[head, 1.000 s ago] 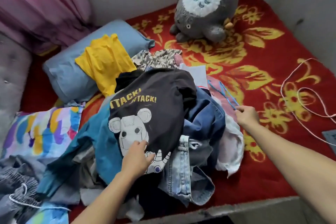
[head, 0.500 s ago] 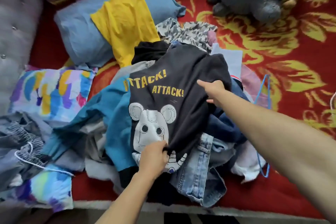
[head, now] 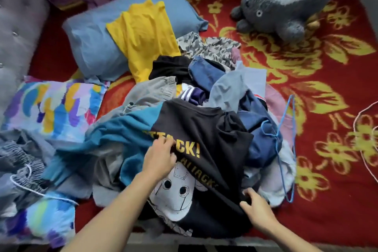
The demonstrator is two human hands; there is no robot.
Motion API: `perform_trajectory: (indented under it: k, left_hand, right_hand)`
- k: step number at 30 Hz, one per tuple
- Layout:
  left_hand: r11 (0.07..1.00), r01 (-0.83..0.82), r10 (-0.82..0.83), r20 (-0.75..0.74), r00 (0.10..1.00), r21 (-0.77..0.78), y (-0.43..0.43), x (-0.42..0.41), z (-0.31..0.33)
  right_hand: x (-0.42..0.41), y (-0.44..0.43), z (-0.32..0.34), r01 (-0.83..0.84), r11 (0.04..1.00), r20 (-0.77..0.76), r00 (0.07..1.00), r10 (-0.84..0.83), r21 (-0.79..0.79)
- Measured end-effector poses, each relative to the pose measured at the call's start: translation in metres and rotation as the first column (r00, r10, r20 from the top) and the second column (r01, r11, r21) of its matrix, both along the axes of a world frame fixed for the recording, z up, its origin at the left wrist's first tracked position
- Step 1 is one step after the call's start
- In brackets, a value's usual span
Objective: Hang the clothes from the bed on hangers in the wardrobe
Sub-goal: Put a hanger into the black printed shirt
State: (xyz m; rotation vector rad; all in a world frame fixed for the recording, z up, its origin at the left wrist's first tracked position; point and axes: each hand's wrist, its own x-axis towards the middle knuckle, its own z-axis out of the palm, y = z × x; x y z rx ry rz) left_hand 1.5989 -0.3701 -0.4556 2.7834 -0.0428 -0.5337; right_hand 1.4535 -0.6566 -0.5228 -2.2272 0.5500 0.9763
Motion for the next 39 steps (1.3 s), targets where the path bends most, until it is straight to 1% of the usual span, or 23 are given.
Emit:
perform_trajectory:
  k: [2,4,5,7,9,10,11,13,15,17,19,20,21,23,24,25,27,29,31,33,34,36,39]
  left_hand:
    - [0.997,0.043,-0.048,0.082,0.996,0.062,-0.007,0.036,-0.008]
    - [0.985,0.071,-0.075,0.018,0.997,0.160,-0.011,0.065,-0.018]
    - [0.977,0.078,-0.067,-0.060,0.996,0.198,-0.012,0.075,-0.025]
    - [0.963,0.094,-0.040,-0.214,0.976,0.251,-0.015,0.079,-0.037]
    - [0.939,0.146,-0.065,-0.253,0.965,0.312,-0.020,0.063,-0.048]
    - [0.922,0.178,-0.099,-0.236,0.967,0.343,-0.021,0.050,-0.052]
    - [0.912,0.196,-0.126,-0.210,0.970,0.361,-0.021,0.036,-0.054]
    - [0.926,0.180,-0.124,-0.182,0.975,0.332,-0.012,0.006,-0.055]
    - [0.958,0.135,-0.075,-0.235,0.969,0.253,0.002,-0.025,-0.051]
    - [0.986,0.059,-0.003,-0.340,0.940,0.156,0.016,-0.054,-0.046]
    - [0.995,-0.039,0.073,-0.403,0.912,0.092,0.026,-0.068,-0.038]
    - [0.993,-0.089,0.113,-0.362,0.925,0.082,0.027,-0.066,-0.034]
    - [0.986,-0.146,0.160,-0.249,0.955,0.074,0.026,-0.059,-0.030]
    - [0.970,-0.242,0.242,0.052,0.969,0.004,0.018,-0.031,-0.021]
    - [0.971,-0.233,0.239,0.174,0.955,-0.052,0.011,-0.014,-0.018]
    - [0.978,-0.189,0.204,0.247,0.947,-0.083,0.004,0.005,-0.017]
    - [0.995,-0.084,0.095,0.217,0.972,-0.056,-0.008,0.036,-0.023]
    - [1.000,-0.017,0.016,0.035,0.999,0.013,-0.015,0.054,-0.040]
    - [0.997,0.027,-0.015,-0.158,0.987,0.074,-0.015,0.055,-0.056]
    - [0.986,0.049,-0.013,-0.222,0.975,0.158,-0.013,0.044,-0.064]
    - [0.981,0.032,0.008,-0.204,0.979,0.194,-0.011,0.037,-0.065]
    - [0.980,-0.071,0.093,-0.114,0.989,0.184,-0.005,0.021,-0.060]
    - [0.958,-0.286,0.285,-0.050,0.957,-0.017,0.015,-0.006,-0.046]
  right_hand:
    - [-0.002,-0.014,0.005,-0.078,0.988,-0.009,0.997,0.078,-0.135]
    - [0.017,-0.019,0.013,-0.074,0.973,0.141,0.984,0.107,-0.219]
    - [0.034,-0.018,0.020,-0.029,0.975,0.292,0.952,0.094,-0.218]
    - [0.081,-0.010,0.033,0.061,0.983,0.564,0.824,0.048,-0.173]
    - [0.132,0.004,0.044,0.070,0.988,0.710,0.702,0.050,-0.138]
    - [0.155,0.013,0.047,0.061,0.991,0.729,0.683,0.045,-0.119]
    - [0.175,0.022,0.049,0.045,0.994,0.703,0.711,0.036,-0.097]
    - [0.199,0.036,0.046,-0.013,0.998,0.536,0.843,0.048,-0.068]
    - [0.198,0.049,0.042,-0.150,0.984,0.383,0.907,0.175,-0.096]
    - [0.175,0.056,0.038,-0.318,0.935,0.311,0.882,0.353,-0.157]
    - [0.130,0.056,0.027,-0.442,0.864,0.303,0.811,0.500,-0.241]
    - [0.103,0.052,0.022,-0.481,0.832,0.319,0.771,0.552,-0.278]
    - [0.076,0.046,0.015,-0.509,0.811,0.327,0.744,0.583,-0.289]
    - [0.029,0.027,-0.002,-0.525,0.811,0.359,0.727,0.585,-0.258]
    - [0.015,0.018,-0.010,-0.528,0.811,0.339,0.737,0.584,-0.250]
    - [0.009,0.010,-0.015,-0.523,0.816,0.295,0.762,0.577,-0.245]
    - [0.010,0.003,-0.014,-0.526,0.822,0.188,0.804,0.564,-0.220]
    - [0.022,0.007,-0.007,-0.387,0.912,0.174,0.897,0.407,-0.139]
    - [0.044,0.017,0.003,-0.087,0.995,0.197,0.978,0.075,0.049]
    - [0.071,0.030,0.007,0.218,0.940,0.185,0.945,-0.271,0.261]
    - [0.084,0.037,0.009,0.312,0.894,0.151,0.915,-0.373,0.321]
    - [0.102,0.049,0.012,0.384,0.848,0.078,0.895,-0.439,0.364]
    - [0.104,0.056,0.018,0.330,0.844,0.045,0.923,-0.383,0.422]
